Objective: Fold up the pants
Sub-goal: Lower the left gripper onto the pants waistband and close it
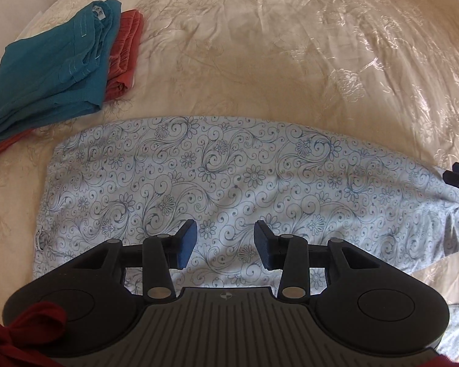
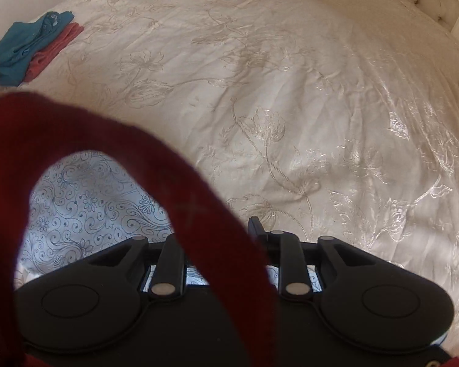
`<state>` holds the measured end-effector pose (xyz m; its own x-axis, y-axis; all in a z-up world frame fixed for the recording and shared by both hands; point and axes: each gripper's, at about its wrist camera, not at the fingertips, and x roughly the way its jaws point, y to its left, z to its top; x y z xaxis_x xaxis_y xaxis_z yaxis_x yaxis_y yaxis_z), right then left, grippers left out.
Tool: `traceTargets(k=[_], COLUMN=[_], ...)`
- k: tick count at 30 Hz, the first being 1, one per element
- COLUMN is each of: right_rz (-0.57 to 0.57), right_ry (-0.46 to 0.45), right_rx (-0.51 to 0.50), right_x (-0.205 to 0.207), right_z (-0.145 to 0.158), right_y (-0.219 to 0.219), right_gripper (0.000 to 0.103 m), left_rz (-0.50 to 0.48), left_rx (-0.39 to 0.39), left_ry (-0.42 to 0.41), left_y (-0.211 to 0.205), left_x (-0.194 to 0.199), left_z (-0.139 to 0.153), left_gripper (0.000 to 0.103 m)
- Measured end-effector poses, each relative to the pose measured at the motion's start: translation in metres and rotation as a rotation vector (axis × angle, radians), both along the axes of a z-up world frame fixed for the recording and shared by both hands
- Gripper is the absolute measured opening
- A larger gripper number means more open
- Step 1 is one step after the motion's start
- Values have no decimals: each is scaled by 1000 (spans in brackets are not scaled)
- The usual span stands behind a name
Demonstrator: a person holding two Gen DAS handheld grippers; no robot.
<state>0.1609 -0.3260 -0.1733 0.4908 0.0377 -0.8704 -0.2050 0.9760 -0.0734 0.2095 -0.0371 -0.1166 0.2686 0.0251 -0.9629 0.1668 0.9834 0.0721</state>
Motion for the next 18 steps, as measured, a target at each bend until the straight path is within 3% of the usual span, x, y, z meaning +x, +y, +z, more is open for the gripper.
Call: traceTargets(k=[10,13,18], right_rz=[226,270,312], right_ry=[93,141,103], right_rx=[71,128,130], right_x=[14,8,-10], right_z=[-20,-19,-1], right_y=[-13,-16,-14], right_gripper=[39,11,9], left_rz=[-34,-22,22], left_rx=[-28,-48,-101], left_ry=[7,13,30], left_y=[-7,-9,-12], left_x=[36,47,69], left_z=[-8,-9,-12], left_gripper=[40,40,40])
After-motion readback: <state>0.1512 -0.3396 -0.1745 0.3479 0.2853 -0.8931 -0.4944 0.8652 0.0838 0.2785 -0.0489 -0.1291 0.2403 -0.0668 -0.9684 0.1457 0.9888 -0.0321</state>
